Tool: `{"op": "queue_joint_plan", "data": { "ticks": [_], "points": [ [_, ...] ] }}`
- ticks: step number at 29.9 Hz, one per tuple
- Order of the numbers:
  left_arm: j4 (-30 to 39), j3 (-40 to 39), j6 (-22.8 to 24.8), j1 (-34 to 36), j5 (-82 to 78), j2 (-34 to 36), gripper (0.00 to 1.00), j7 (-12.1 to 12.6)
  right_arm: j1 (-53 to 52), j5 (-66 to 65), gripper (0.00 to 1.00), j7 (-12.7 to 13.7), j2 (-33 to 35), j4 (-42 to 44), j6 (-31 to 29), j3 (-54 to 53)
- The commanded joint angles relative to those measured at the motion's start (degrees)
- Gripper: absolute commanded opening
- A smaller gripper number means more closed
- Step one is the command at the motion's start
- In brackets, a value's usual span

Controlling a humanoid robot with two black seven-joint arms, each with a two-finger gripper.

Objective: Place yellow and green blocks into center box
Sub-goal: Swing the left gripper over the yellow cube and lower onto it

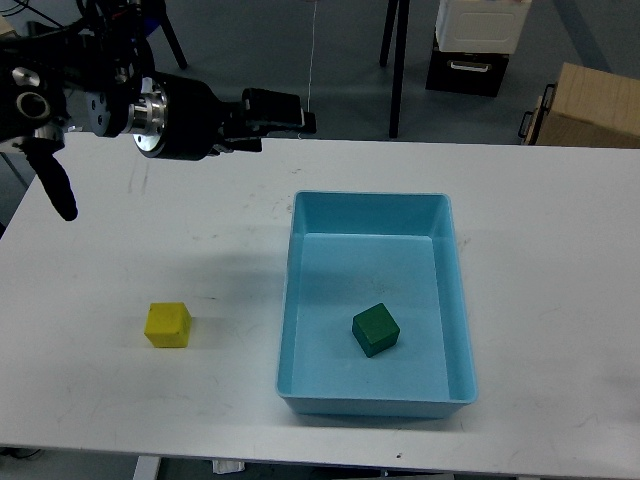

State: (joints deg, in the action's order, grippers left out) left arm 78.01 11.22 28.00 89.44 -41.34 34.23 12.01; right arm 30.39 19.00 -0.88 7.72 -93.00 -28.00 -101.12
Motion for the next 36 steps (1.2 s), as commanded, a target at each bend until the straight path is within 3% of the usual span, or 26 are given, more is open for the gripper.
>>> {"op": "queue_joint_plan", "data": {
  "ticks": [1, 4, 11, 17, 23, 36],
  "points": [
    [4.68, 11.95, 0.00, 6.78, -3.48, -1.01, 1.00, 1.53, -0.07, -0.01, 1.00, 0.08, 0.01, 0.01, 0.00, 0.22],
    [7.85, 18.47, 0.00, 9.87, -5.68, -0.39, 1.00, 1.44, 0.02, -0.01, 1.00, 0.08, 0.10, 0.27, 0.00, 0.22],
    [9.44, 24.90, 0.00, 8.13, -9.98, 1.36, 1.00, 1.27, 0.02, -0.01, 1.00, 0.08, 0.10, 1.24, 0.00, 0.40],
    [6.11, 23.41, 0.00, -0.48, -11.05, 2.33, 1.00, 1.26, -0.77, -0.01, 1.00, 0.17, 0.19, 2.21, 0.00, 0.58],
    [2.24, 16.82, 0.00, -7.52, -11.05, 1.98, 1.00, 1.26, -1.12, -0.10, 1.00, 0.17, 0.27, 2.91, 0.00, 1.37],
    [-2.34, 16.38, 0.00, -13.76, -14.12, 1.81, 1.00, 1.35, -1.03, -0.10, 1.00, 0.17, 0.45, 2.91, 0.00, 1.46]
  ]
}}
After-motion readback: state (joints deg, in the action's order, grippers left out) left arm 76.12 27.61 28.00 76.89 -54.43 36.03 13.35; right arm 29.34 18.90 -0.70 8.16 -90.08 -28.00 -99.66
